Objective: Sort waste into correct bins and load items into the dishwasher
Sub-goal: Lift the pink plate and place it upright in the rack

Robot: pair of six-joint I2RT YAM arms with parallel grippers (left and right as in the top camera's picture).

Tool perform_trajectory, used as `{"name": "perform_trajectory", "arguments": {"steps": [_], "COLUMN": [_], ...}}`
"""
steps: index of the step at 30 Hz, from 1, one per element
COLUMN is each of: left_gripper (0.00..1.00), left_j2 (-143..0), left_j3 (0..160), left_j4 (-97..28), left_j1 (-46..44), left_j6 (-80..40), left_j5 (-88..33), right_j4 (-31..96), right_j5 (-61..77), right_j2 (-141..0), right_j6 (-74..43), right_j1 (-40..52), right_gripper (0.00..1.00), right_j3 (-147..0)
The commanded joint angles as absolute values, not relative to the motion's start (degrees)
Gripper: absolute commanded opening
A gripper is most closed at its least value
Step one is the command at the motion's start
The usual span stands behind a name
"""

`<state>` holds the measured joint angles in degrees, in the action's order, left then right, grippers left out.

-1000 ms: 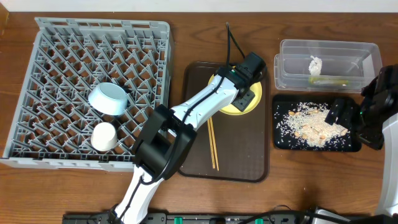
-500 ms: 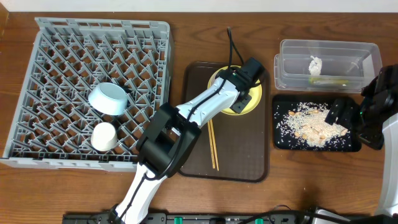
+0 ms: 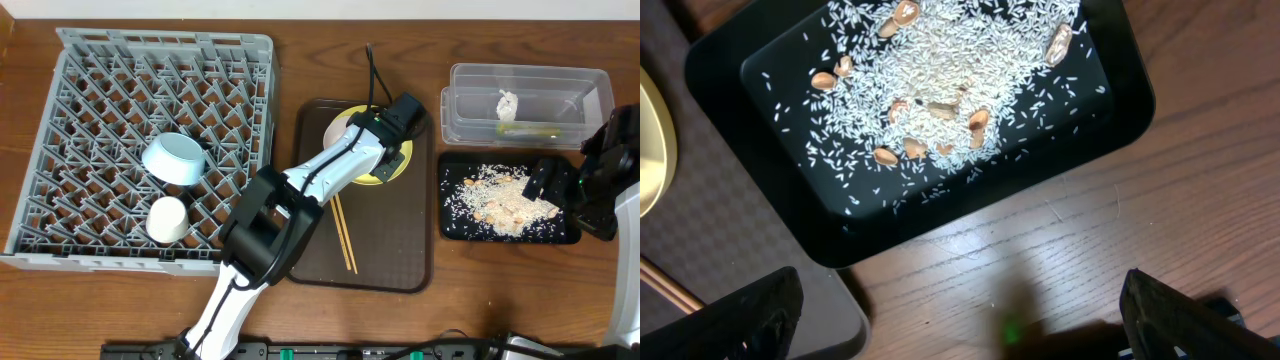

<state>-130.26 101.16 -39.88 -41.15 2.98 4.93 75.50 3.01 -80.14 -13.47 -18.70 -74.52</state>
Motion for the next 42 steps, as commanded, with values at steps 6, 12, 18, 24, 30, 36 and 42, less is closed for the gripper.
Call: {"name": "perform_trajectory", "arguments": {"steps": [6, 12, 18, 24, 30, 36, 42], "left_gripper": [0.08, 0.08, 0.08, 0.08, 0.08, 0.08, 0.08], "left_j2": [-121.1, -112.6, -105.7, -105.2, -107.4, -111.6, -117.5], "left_j3": [100.9, 100.9, 100.9, 100.7, 100.7, 100.7, 100.7], "left_j4": [-41.5, -45.0, -46.9, -47.8, -47.9, -48.0, -47.9], "left_j1": [-40.8, -36.5, -25.0, -9.3, 3.5, 11.7, 14.7], "left_j6": [2.7, 2.8, 2.8, 2.7, 2.7, 2.7, 1.1], "left_j5": [5.6, 4.2, -15.0, -40.6, -58.6, -74.0, -82.0], "right_j4": [75.6, 75.5, 75.5, 75.5, 75.5, 75.5, 75.5], "right_j5": [2.9, 2.9, 2.8, 2.8, 2.8, 2.9, 2.9], "right_j2": [-79.7, -79.7, -79.7, -79.7, -79.7, -79.7, -79.7], "right_j6": [-14.1, -14.1, -14.1, -14.1, -14.1, -14.1, -14.1], "right_j1": [-19.0, -19.0, -19.0, -19.0, -19.0, -19.0, -19.0], "right_gripper": [0.99, 0.99, 0.99, 0.99, 0.99, 0.99, 0.99], "right_j3": [-75.2, -75.2, -75.2, -75.2, -75.2, -75.2, -75.2]}}
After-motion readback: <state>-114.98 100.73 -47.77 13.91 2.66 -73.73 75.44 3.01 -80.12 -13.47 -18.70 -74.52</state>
